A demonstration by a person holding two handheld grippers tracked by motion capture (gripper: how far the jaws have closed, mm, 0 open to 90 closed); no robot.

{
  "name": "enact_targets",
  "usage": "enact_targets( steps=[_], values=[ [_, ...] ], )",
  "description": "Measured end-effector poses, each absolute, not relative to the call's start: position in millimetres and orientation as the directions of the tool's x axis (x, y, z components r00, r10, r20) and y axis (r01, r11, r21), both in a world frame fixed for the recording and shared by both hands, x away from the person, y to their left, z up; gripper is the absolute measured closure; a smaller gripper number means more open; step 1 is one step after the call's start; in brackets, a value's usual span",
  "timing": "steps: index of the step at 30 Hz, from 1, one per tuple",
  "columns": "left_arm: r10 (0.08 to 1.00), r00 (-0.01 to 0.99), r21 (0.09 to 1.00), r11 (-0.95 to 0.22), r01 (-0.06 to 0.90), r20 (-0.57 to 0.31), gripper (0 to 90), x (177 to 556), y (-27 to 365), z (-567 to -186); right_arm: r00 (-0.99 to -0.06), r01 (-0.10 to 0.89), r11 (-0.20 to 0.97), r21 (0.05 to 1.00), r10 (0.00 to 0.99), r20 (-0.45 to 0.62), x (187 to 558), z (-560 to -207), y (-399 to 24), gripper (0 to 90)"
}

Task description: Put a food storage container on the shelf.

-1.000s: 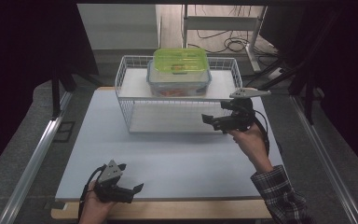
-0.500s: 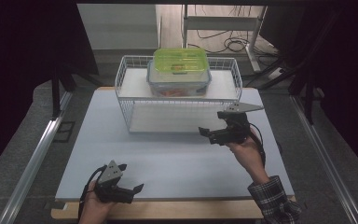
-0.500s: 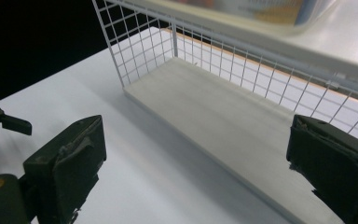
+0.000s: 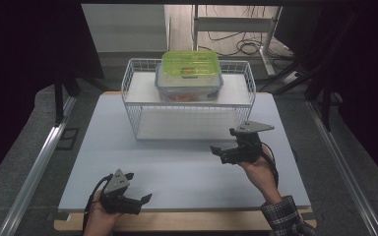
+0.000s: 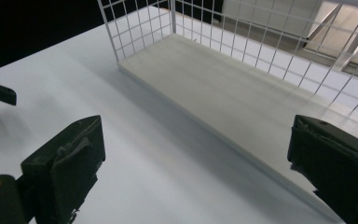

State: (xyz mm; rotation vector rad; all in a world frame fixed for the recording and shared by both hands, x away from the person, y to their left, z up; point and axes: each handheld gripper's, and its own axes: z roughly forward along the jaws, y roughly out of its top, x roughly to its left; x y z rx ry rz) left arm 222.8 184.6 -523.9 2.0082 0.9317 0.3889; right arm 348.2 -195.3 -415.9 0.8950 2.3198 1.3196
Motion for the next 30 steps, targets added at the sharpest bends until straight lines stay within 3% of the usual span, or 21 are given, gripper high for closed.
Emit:
enact_targets(
  steps=[4,30],
  values=[
    [0.736,0.673,0.812,-0.35,0.468,-0.07,3.9,222.8,184.4,-524.0,-0.746,0.36,0.387,0.849,0.666,0.013,344.3,-423.4,-198.3,0.1],
    [0.733,0.677,0.813,-0.349,0.465,-0.072,3.9,222.5,183.4,-524.0,-0.718,0.362,0.391,0.846,0.696,-0.015,307.3,-450.4,-227.9,0.0]
  ],
)
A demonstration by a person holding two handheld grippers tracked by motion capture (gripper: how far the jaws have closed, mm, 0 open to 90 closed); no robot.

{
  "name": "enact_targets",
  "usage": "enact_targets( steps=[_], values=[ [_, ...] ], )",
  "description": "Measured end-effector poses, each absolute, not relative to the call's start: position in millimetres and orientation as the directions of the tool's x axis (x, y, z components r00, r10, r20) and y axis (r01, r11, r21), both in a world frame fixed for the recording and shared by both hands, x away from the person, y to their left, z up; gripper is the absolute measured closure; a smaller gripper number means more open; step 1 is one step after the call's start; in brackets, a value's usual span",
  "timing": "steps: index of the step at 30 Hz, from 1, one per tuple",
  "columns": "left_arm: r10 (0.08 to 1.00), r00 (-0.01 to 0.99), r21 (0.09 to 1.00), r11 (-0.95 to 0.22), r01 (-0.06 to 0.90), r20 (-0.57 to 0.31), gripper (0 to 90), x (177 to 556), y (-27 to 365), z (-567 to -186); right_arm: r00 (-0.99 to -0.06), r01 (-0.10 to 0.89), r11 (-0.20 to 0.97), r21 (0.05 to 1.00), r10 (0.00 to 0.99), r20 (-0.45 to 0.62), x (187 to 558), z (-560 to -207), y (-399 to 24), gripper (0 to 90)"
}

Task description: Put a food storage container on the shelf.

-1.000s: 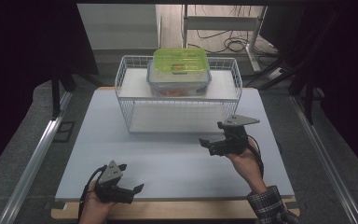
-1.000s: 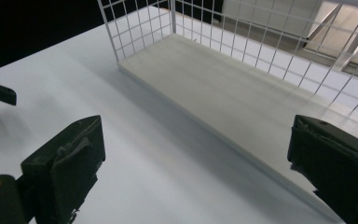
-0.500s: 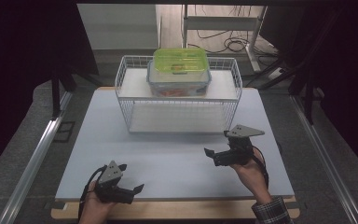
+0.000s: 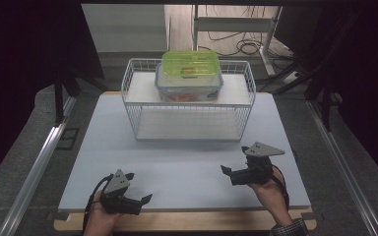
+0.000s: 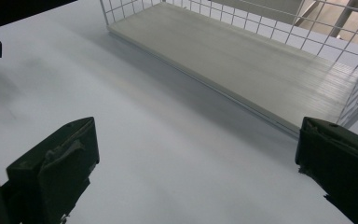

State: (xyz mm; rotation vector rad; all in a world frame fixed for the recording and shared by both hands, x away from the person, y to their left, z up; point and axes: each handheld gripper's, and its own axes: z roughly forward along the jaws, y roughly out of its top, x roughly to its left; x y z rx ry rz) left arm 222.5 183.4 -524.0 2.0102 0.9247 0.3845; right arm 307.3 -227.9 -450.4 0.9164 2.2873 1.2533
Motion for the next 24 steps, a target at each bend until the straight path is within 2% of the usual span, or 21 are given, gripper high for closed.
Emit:
enact_targets(
  steps=[24],
  values=[
    [0.73,0.679,0.81,-0.353,0.469,-0.075,3.6,223.0,182.4,-525.3,-0.711,0.398,0.429,0.811,0.703,-0.023,286.5,-486.5,-240.9,0.0]
  ],
)
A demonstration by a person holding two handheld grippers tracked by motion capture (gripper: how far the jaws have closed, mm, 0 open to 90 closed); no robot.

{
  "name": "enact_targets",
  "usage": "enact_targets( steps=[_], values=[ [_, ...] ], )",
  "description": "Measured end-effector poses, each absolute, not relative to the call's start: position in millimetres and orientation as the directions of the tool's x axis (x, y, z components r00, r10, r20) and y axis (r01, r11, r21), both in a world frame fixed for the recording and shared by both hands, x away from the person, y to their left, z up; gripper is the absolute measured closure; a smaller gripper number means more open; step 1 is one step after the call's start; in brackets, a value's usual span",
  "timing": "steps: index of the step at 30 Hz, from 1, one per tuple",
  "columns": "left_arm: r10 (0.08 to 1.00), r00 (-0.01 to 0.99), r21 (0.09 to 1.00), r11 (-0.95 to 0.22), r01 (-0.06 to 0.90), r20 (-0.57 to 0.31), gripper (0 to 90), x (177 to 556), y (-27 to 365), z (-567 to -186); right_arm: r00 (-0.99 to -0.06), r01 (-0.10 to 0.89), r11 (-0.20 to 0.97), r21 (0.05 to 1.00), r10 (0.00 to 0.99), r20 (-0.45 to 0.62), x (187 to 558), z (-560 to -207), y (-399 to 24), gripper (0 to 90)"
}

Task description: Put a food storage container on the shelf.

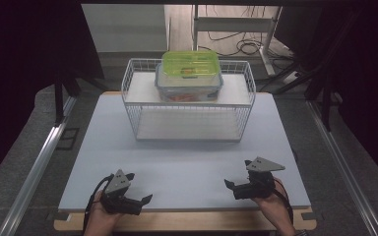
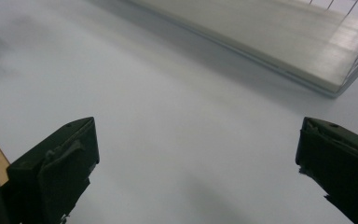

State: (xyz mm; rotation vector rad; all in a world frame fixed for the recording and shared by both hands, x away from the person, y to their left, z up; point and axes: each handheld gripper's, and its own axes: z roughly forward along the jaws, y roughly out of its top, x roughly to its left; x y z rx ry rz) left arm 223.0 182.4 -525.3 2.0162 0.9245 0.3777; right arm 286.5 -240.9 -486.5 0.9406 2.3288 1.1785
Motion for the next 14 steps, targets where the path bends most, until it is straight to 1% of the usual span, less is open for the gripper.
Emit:
enact_targets(
  steps=[5,7,14],
  values=[
    [0.729,0.68,0.807,-0.356,0.47,-0.075,3.6,223.1,182.0,-525.6,-0.716,0.423,0.454,0.784,0.698,-0.018,285.6,-499.3,-237.0,0.0],
    [0.729,0.681,0.806,-0.358,0.472,-0.075,3.6,223.2,181.8,-525.9,-0.722,0.43,0.482,0.764,0.691,-0.03,286.1,-506.1,-234.4,0.0],
    [0.728,0.681,0.801,-0.363,0.476,-0.075,3.2,224.4,180.8,-526.8,-0.715,0.478,0.496,0.725,0.699,-0.006,289.6,-516.3,-233.1,0.0]
  ],
)
